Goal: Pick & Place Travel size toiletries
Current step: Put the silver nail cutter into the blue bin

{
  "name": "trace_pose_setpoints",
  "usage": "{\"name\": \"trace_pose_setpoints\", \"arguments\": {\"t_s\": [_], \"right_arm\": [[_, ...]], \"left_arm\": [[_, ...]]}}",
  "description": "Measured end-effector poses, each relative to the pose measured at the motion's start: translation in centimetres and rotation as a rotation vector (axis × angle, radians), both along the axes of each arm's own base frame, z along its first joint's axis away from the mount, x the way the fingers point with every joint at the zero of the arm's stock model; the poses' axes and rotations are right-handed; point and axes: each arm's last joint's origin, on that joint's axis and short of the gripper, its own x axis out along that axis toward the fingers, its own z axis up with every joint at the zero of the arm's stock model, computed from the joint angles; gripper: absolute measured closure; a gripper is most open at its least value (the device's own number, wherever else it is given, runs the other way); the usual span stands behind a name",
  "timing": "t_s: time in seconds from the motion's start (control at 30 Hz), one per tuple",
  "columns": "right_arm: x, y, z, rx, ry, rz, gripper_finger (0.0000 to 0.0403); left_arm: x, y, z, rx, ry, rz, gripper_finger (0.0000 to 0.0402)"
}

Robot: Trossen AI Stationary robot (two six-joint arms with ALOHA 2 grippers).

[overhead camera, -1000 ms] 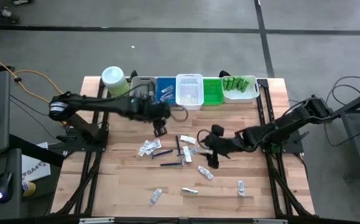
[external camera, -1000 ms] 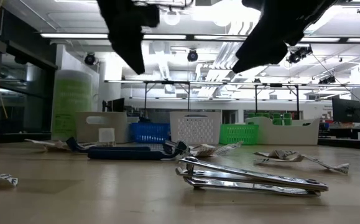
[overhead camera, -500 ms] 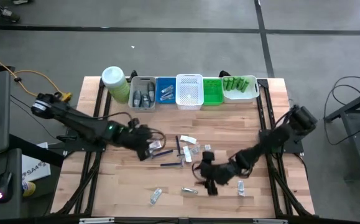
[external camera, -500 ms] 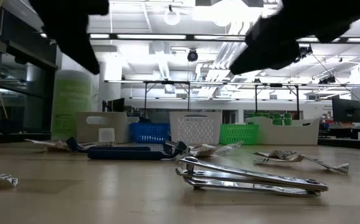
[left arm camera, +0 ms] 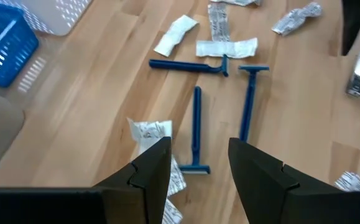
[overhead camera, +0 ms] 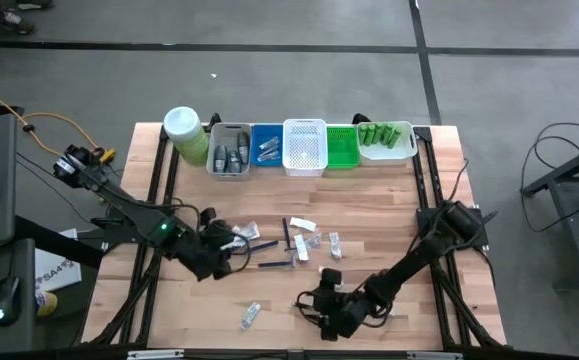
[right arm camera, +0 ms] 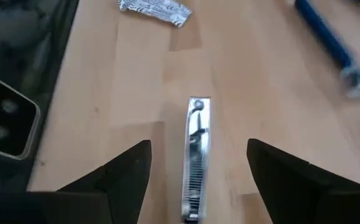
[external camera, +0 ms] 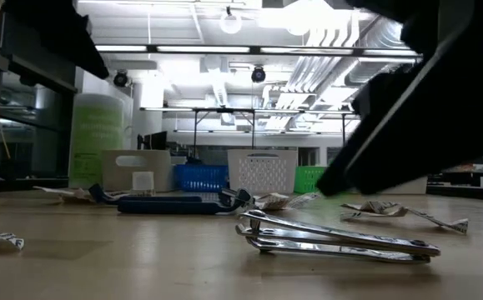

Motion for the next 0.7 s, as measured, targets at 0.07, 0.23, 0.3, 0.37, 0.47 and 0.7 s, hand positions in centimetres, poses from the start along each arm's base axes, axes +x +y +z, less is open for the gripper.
{"name": "trace_pose_setpoints", "arguments": {"t_s": [0.07, 0.23, 0.3, 0.37, 0.47, 0.7], "right_arm": [[-0.1, 0.2, -0.5, 0.024, 0.009, -0.023, 0.0144], [-0.5, 0.9, -1.7, 0.014, 0.025, -0.004, 0.0153], [-0.7, 1.1, -2.1, -0.009, 0.029, 0.014, 0.0162], [-0.8, 1.3, -2.4, -0.040, 0.029, 0.033, 0.0173], [-0.9, 1.5, -2.9, -0.073, 0.025, 0.034, 0.0192], [-0.9, 1.1, -3.3, -0.111, 0.040, 0.004, 0.0243]], "left_arm": [[-0.2, -0.3, 0.0, 0.000, -0.006, -0.007, 0.0243], [-0.5, -0.8, 0.0, 0.007, -0.018, -0.016, 0.0243], [-0.5, -0.8, 0.0, 0.003, -0.019, -0.012, 0.0243], [-0.5, -0.8, 0.0, 0.003, -0.020, -0.011, 0.0243], [-0.5, -0.8, 0.0, 0.004, -0.020, -0.010, 0.0243], [-0.5, -0.7, 0.0, 0.009, -0.013, -0.009, 0.0243]]}}
